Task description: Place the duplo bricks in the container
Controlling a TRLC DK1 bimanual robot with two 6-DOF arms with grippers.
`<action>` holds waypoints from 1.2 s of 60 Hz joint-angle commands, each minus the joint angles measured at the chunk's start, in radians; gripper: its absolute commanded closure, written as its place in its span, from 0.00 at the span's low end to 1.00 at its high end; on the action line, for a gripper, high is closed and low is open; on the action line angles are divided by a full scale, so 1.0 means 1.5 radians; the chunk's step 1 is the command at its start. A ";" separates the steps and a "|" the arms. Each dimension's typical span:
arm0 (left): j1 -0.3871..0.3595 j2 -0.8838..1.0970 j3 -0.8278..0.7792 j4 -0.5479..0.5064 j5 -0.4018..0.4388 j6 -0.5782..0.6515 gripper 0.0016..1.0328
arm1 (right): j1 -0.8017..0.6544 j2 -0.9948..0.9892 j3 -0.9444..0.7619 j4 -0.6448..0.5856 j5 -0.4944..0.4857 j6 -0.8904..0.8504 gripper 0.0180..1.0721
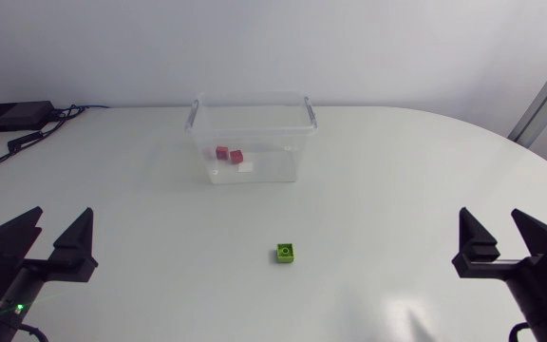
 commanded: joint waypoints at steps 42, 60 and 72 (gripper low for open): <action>-0.006 -0.007 -0.013 0.006 -0.004 0.002 0.04 | 0.068 0.355 0.188 -0.089 -0.035 -0.046 0.07; -0.005 -0.007 -0.013 0.006 -0.004 0.002 0.04 | 0.212 0.621 0.351 -0.165 -0.034 0.006 0.07; -0.006 -0.007 -0.013 0.006 -0.004 0.002 0.04 | 0.322 0.730 0.391 -0.160 -0.003 0.009 0.06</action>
